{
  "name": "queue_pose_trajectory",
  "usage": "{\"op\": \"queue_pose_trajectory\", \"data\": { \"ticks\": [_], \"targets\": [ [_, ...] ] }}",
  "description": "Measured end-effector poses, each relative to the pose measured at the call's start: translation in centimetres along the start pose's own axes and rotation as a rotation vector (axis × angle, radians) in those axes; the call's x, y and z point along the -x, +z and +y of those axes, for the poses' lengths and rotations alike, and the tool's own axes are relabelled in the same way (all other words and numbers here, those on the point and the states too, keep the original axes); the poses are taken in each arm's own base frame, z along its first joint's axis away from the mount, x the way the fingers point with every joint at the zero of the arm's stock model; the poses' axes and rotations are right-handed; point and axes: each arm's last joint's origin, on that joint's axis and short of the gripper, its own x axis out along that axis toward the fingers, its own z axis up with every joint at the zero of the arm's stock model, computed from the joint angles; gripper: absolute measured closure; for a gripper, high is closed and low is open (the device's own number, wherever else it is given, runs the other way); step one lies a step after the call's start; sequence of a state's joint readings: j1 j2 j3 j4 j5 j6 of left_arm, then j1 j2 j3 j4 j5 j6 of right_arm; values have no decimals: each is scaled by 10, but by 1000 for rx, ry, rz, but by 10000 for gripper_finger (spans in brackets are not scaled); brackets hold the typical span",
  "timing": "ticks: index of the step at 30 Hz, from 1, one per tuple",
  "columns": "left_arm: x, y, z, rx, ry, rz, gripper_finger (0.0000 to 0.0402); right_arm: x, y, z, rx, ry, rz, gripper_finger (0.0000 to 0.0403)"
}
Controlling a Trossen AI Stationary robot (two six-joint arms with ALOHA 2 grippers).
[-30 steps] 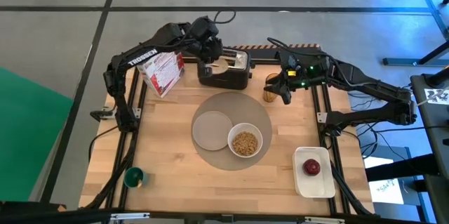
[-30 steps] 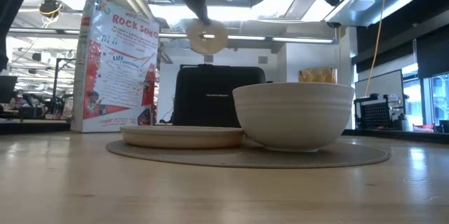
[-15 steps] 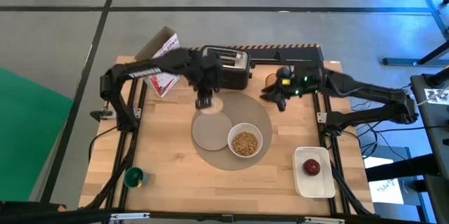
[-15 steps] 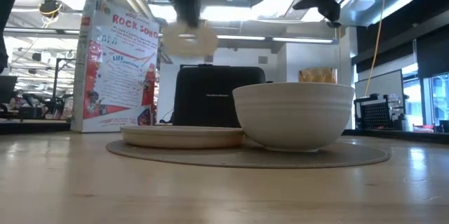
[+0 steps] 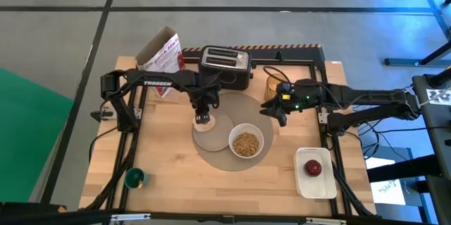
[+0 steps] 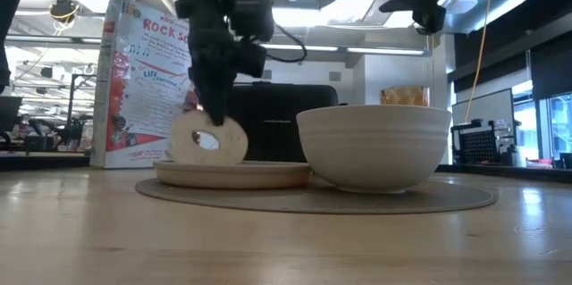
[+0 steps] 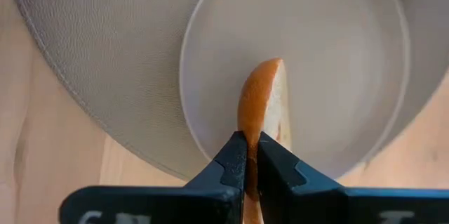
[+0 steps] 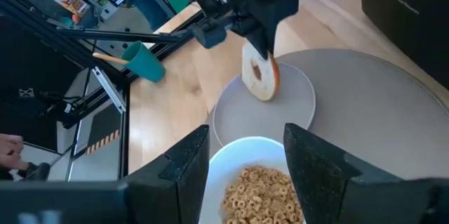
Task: Arrange a breakfast setting
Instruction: Put the toast bread on the gray plate, then put the apple on the gray plate
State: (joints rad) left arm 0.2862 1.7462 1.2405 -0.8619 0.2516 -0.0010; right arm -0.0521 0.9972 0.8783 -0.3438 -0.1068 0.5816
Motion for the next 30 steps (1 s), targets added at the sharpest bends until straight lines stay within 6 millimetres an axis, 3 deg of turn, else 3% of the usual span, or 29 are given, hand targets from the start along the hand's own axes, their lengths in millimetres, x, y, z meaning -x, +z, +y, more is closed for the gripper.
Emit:
{"op": "queue_pose_trajectory", "data": {
  "ticks": [8,13,16,21,30],
  "targets": [
    [-12,-5,3,12,120,-13,324,8,-2,1,-31,17,20,228],
    [-5,-1,3,9,202,-14,266,19,-31,-11,-327,-155,325,228],
    [6,5,1,2,237,-19,238,27,-53,-6,-367,-263,477,228],
    [35,23,-9,-45,202,-122,209,30,-75,16,-421,-294,548,228],
    [100,45,-46,-317,111,-447,206,40,-111,52,-683,-464,721,240]
  ]
}}
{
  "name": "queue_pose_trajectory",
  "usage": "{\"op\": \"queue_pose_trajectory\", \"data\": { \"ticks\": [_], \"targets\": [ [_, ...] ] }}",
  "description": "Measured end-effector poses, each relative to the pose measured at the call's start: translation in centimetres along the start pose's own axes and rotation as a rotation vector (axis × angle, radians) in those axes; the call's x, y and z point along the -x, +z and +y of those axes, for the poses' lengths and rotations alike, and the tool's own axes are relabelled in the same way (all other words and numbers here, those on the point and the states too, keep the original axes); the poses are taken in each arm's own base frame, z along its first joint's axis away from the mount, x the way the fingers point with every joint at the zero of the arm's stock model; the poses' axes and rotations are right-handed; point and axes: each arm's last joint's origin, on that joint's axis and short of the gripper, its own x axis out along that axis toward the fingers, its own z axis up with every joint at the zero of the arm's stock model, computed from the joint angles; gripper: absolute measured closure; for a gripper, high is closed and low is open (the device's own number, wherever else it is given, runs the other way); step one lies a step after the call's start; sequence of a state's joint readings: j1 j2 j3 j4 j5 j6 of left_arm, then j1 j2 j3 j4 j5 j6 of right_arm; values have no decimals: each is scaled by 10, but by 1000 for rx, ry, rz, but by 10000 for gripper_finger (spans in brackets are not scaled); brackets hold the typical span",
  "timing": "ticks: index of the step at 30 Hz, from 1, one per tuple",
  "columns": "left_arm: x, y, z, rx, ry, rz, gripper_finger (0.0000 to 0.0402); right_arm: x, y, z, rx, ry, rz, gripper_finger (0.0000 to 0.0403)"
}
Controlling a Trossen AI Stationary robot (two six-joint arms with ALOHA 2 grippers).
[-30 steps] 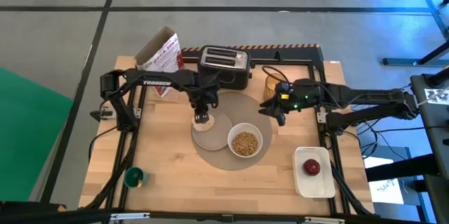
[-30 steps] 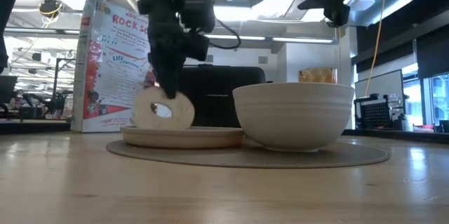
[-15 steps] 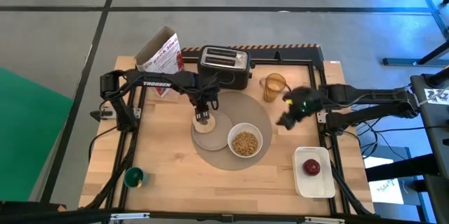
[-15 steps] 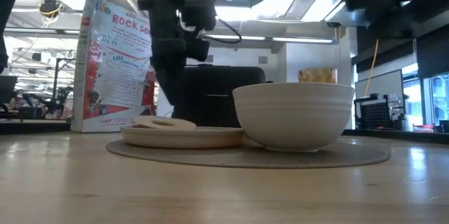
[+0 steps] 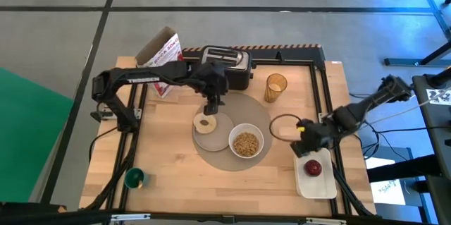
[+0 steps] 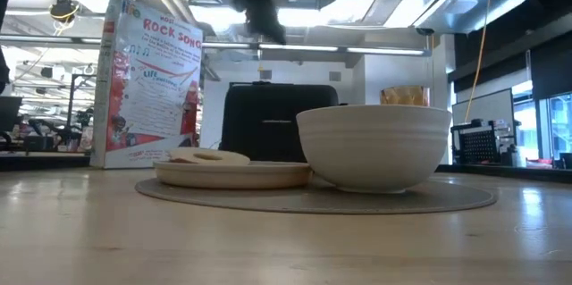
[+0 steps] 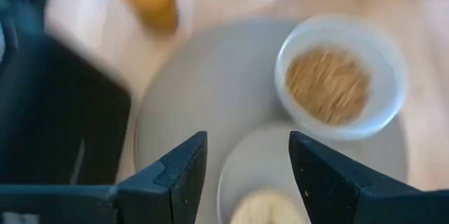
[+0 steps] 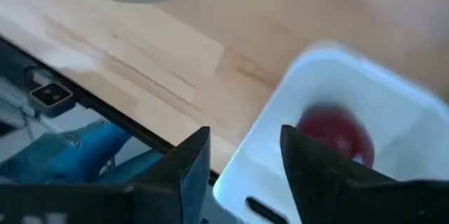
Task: Arrange a breakfast setting
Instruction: Put the apple on the gray plate
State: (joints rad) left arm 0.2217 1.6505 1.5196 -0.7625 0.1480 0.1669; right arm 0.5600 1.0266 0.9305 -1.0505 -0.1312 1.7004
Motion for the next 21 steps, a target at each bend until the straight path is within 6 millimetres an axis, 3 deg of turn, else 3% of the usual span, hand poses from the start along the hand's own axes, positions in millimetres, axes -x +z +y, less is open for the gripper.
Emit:
{"op": "queue_pose_trajectory", "data": {
  "ticks": [6,12,15,21],
  "targets": [
    [13,12,-11,-122,-73,-117,206,1,-27,13,-107,-134,36,291],
    [6,6,-13,-136,-79,-102,206,-23,-41,19,-133,-261,55,322],
    [6,6,-13,-136,-80,-102,206,-32,-40,19,-132,-326,40,308],
    [6,6,-13,-137,-79,-106,206,-35,-39,15,-152,-404,32,242]
  ]
}}
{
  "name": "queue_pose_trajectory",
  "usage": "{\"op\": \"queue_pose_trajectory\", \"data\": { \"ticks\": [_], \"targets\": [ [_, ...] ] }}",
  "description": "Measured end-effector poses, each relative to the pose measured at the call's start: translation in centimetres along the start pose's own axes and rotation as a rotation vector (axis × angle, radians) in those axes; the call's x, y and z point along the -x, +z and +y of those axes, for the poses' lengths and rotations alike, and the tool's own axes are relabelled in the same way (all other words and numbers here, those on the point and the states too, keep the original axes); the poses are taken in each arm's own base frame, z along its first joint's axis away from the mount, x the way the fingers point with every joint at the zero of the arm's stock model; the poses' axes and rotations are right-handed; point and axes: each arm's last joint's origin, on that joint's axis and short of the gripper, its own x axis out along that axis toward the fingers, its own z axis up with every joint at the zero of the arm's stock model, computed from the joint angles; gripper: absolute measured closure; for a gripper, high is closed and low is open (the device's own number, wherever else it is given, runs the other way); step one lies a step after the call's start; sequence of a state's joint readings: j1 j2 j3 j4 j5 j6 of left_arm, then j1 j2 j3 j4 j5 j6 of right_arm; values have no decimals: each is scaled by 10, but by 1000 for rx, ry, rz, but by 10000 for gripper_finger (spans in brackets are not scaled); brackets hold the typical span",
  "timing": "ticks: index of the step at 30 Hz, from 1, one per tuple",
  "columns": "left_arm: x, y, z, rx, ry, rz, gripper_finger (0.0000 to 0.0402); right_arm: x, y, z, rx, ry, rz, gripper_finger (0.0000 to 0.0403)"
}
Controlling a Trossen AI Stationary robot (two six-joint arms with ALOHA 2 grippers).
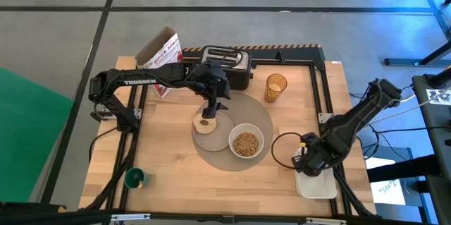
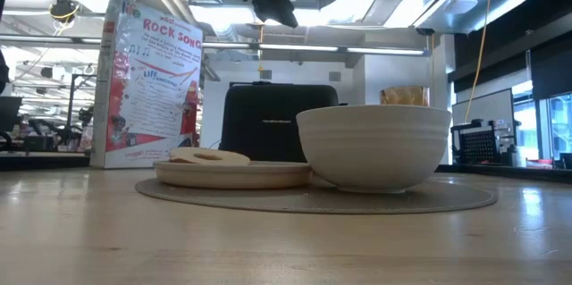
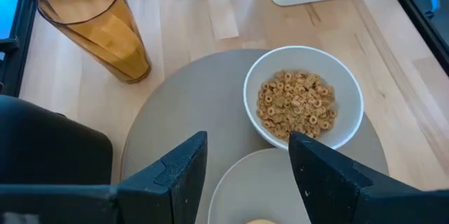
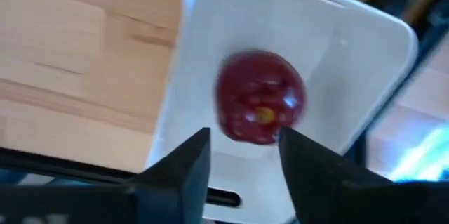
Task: Arrange a breakfast setting
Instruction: Put the apple on the gray plate
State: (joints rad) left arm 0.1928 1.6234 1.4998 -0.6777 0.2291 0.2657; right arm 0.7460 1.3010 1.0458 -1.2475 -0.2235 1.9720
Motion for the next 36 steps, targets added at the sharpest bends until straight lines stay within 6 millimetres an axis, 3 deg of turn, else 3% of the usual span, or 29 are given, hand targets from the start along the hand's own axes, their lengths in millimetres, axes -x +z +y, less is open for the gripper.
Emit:
{"op": "queue_pose_trajectory", "data": {
  "ticks": [4,8,13,31,36],
  "targets": [
    [0,0,0,-7,-1,0,206,0,-1,-2,-15,-28,32,228],
    [0,0,0,-8,5,0,206,-1,0,-2,1,-28,32,246],
    [0,3,1,-14,13,-26,206,-17,3,-2,9,-35,48,268],
    [0,3,1,-6,19,-30,206,-34,8,-4,38,-46,72,272],
    [0,3,1,-6,19,-30,206,-34,8,-4,34,-44,68,301]
  ]
}}
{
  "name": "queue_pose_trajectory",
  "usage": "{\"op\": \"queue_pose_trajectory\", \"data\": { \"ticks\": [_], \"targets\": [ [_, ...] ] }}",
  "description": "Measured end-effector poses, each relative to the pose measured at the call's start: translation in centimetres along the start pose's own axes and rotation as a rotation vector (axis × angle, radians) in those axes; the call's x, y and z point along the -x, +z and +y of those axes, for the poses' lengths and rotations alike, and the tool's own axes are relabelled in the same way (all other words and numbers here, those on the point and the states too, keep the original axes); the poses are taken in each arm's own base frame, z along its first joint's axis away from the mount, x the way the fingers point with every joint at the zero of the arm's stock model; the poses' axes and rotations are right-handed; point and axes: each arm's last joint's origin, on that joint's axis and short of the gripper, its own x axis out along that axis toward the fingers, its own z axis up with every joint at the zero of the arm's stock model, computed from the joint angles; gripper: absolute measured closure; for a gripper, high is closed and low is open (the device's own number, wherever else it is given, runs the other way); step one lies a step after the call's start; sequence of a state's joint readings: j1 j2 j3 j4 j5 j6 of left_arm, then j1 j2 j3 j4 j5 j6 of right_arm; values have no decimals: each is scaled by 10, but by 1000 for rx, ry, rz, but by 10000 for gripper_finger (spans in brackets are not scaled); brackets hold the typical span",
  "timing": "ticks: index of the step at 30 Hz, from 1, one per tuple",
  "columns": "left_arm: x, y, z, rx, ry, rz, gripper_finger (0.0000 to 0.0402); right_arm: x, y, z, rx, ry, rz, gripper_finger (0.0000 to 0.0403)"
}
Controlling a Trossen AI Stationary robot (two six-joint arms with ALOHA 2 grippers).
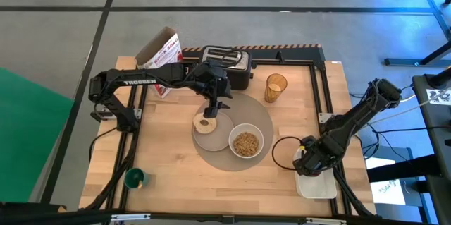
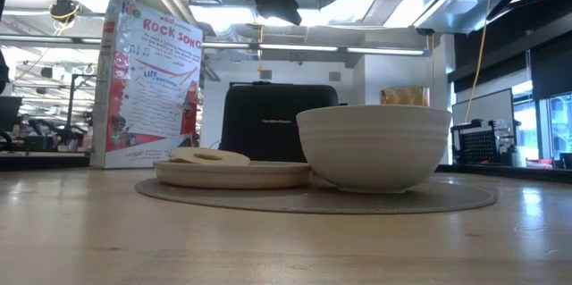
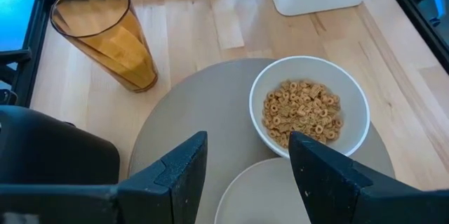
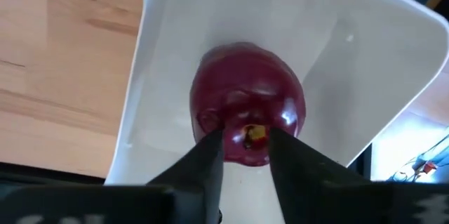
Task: Arrange a breakfast setting
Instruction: Put the apple on the gray plate
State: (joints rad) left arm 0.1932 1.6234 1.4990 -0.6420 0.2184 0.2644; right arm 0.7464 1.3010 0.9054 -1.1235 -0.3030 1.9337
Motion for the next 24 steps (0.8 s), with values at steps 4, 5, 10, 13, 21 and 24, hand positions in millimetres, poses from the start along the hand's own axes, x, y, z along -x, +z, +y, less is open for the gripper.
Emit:
{"op": "queue_pose_trajectory", "data": {
  "ticks": [4,5,10,13,21,24],
  "targets": [
    [0,0,0,0,0,0,206,0,0,0,-1,3,-8,348],
    [0,0,0,0,1,0,206,0,0,0,-2,2,-10,360],
    [0,0,0,1,0,0,206,0,0,0,-2,-2,-1,397],
    [0,0,0,1,0,0,206,1,0,0,-14,-2,4,391],
    [0,2,0,-2,-5,-17,206,44,-14,10,-40,116,-43,399],
    [0,5,1,-11,5,-57,206,72,-18,12,-62,191,-93,400]
  ]
}}
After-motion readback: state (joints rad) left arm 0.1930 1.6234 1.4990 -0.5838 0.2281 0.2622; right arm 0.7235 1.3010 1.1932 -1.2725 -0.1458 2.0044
